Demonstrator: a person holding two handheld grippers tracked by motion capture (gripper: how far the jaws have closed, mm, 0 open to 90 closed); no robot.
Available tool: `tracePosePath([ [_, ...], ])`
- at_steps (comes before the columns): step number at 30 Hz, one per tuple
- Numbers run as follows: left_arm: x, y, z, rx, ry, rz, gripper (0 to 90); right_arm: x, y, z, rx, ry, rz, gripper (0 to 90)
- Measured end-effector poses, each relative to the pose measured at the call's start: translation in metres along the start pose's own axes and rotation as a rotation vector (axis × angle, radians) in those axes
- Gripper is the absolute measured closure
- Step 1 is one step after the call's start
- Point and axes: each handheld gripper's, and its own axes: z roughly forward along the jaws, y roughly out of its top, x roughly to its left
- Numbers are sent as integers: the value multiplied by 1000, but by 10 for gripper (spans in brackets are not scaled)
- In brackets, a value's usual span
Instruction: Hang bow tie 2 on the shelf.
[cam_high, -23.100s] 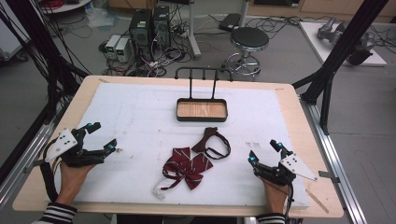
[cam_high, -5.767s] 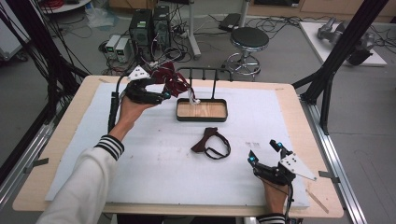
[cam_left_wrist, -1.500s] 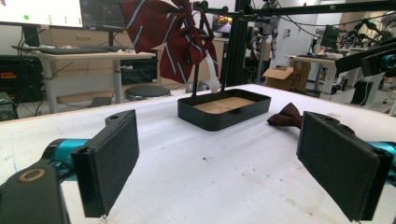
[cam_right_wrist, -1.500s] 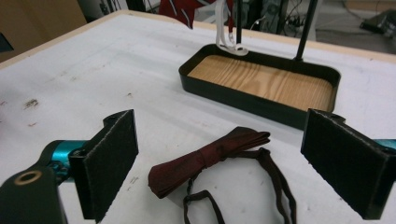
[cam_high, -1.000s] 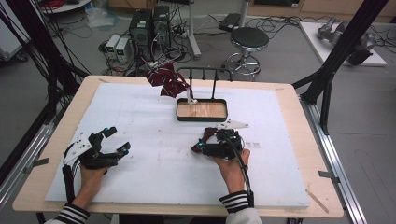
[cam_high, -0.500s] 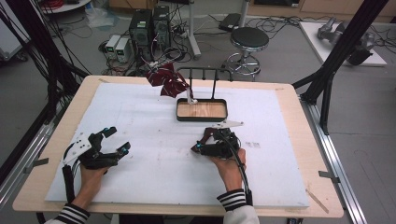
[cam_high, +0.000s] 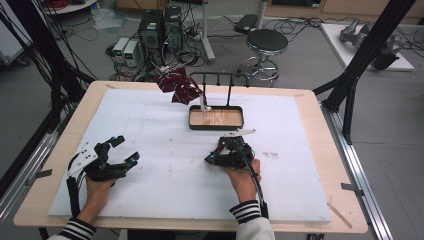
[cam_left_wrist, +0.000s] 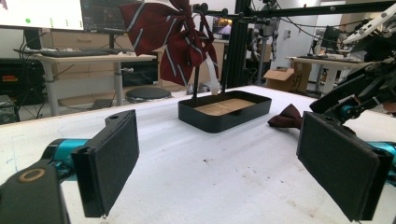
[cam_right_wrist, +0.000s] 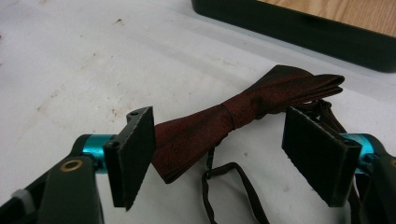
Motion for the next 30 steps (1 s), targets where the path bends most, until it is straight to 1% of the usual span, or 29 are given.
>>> tracePosePath([
  [3, 0, 0, 0, 0, 0, 3, 135, -1, 0, 2, 9, -1, 1, 284],
  [4, 0, 0, 0, 0, 1, 3, 134, -2, 0, 4, 22, 3, 8, 295],
  [11, 0, 0, 0, 1, -1, 2, 135, -3, 0, 8, 35, -3, 19, 323],
  [18, -1, 0, 0, 2, -1, 6, 135, -4, 1, 12, 54, 23, 51, 352],
  [20, -1, 0, 0, 3, -1, 6, 135, -5, 1, 13, 63, 37, 62, 380],
  [23, -1, 0, 0, 3, -1, 7, 135, -6, 1, 14, 70, 51, 65, 404],
  [25, -1, 0, 0, 2, 0, 8, 135, -6, 1, 14, 70, 51, 68, 410],
  [27, 0, 0, 0, 0, 0, 3, 135, -6, 1, 14, 67, 53, 69, 432],
  [28, 0, 0, 0, 2, 0, 7, 135, -6, 1, 14, 69, 54, 70, 440],
  [29, -1, 0, 0, 4, -1, 10, 135, -6, 1, 14, 73, 67, 72, 466],
  [30, -1, 0, 0, 3, -1, 12, 135, -6, 1, 14, 75, 66, 74, 469],
])
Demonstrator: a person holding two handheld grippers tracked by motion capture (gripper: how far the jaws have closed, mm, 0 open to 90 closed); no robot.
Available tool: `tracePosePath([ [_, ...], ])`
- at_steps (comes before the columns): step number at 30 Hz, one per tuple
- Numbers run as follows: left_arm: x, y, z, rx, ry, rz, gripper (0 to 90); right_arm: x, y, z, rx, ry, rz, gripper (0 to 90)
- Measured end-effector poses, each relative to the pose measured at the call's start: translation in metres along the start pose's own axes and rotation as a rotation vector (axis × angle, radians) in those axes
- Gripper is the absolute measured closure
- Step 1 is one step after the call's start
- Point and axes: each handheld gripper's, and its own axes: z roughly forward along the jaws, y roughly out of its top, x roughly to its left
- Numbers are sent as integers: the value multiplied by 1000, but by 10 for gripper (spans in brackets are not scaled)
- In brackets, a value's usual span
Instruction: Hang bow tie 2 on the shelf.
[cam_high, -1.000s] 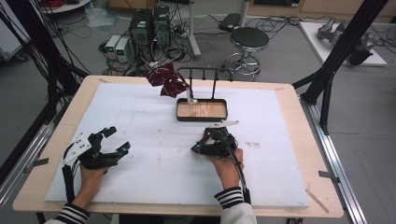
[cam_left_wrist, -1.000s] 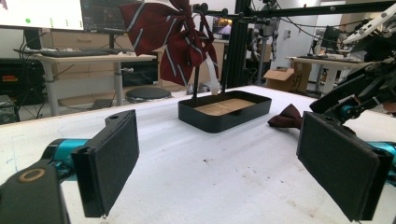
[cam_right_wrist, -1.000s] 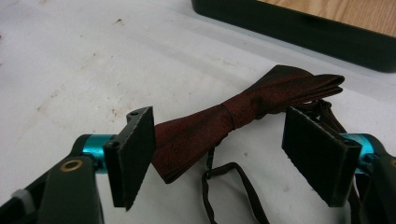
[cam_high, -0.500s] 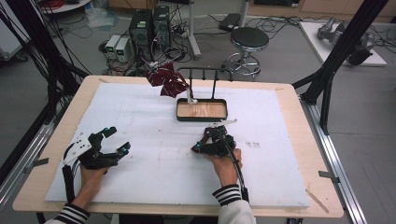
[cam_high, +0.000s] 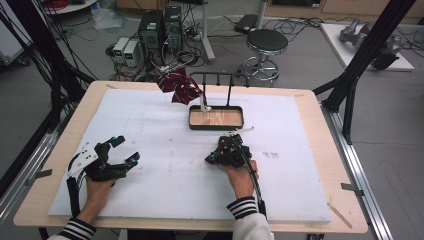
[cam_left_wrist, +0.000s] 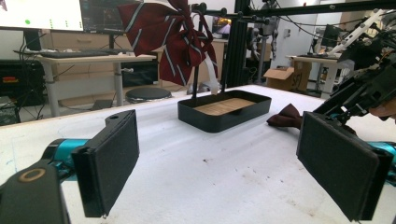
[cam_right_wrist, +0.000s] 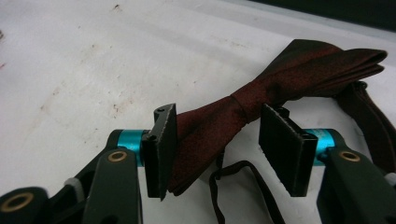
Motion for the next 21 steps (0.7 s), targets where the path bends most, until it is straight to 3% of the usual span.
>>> tracePosePath([
  [5, 0, 0, 0, 2, 2, 0, 135, -1, 0, 2, 10, 2, 2, 507],
  [21, -1, 0, 0, 4, 3, 7, 136, -1, -1, 6, 45, -14, -17, 792],
])
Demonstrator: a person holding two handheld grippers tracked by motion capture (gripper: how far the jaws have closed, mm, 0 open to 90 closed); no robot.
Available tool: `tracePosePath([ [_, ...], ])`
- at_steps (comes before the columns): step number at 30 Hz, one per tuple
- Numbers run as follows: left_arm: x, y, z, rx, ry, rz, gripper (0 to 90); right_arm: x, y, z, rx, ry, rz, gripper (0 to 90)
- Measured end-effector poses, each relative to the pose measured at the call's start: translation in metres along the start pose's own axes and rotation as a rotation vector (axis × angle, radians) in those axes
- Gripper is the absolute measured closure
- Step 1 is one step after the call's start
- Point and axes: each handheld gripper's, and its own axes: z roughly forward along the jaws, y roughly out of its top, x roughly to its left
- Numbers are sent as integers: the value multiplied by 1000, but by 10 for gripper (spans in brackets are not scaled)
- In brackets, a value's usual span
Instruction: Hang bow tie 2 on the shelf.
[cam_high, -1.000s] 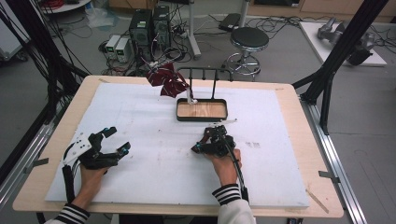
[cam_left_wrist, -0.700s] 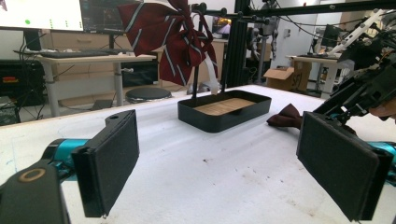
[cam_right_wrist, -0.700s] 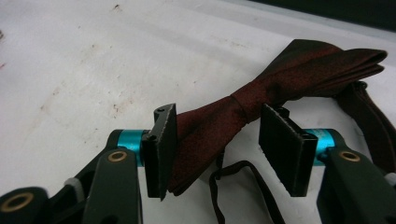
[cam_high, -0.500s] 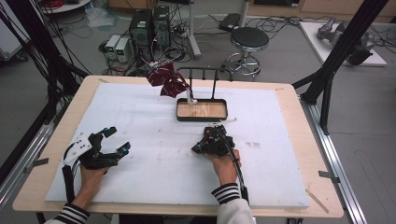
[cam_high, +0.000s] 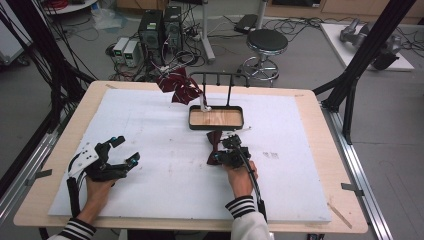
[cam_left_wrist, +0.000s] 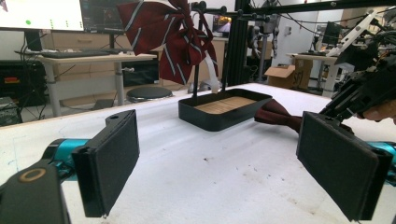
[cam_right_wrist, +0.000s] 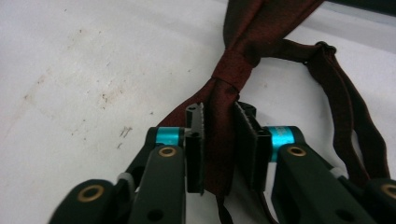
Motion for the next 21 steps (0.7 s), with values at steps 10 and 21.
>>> tracePosePath([
  [10, 0, 0, 0, 1, 1, 3, 137, 1, 0, -1, -3, 2, -18, 823],
  [21, 0, 0, 0, 4, 0, 2, 137, 1, 1, -8, -46, -6, -36, 834],
])
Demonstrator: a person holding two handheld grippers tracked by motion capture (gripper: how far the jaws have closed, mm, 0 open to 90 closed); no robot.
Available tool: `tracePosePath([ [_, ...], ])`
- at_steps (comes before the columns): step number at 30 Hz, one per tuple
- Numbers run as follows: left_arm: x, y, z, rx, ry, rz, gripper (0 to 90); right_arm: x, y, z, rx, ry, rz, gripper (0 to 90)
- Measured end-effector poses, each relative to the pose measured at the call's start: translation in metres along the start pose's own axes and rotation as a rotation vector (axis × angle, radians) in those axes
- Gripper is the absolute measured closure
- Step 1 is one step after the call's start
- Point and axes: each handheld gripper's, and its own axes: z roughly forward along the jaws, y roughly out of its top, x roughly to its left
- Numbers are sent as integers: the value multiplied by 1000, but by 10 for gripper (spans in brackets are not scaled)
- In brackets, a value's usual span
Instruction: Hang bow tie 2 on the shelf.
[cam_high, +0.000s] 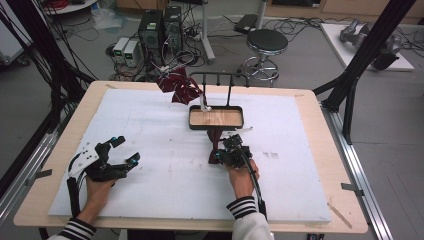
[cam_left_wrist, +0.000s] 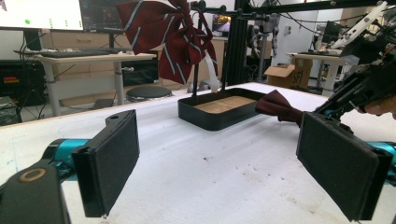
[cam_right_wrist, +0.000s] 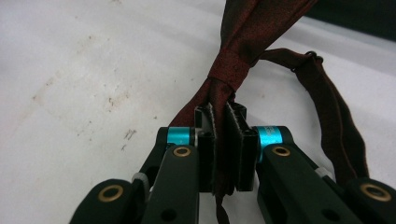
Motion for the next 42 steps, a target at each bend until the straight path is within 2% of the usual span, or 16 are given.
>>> tracePosePath([
  [9, 0, 0, 0, 1, -3, -1, 136, 1, 2, -12, -94, -11, -42, 834],
  [21, 0, 0, 0, 4, -2, 1, 136, 4, 4, -23, -200, -43, -71, 834],
  [25, 0, 0, 0, 5, 0, 2, 136, 4, 4, -30, -263, -56, -81, 835],
  [26, 0, 0, 1, 3, 0, 1, 136, 4, 4, -30, -263, -56, -81, 835],
  [30, 0, 0, 1, 3, 0, 3, 137, 5, 4, -37, -325, -87, -94, 835],
  [42, 0, 0, 1, 4, 2, 3, 137, 5, 4, -48, -412, -131, -105, 835],
])
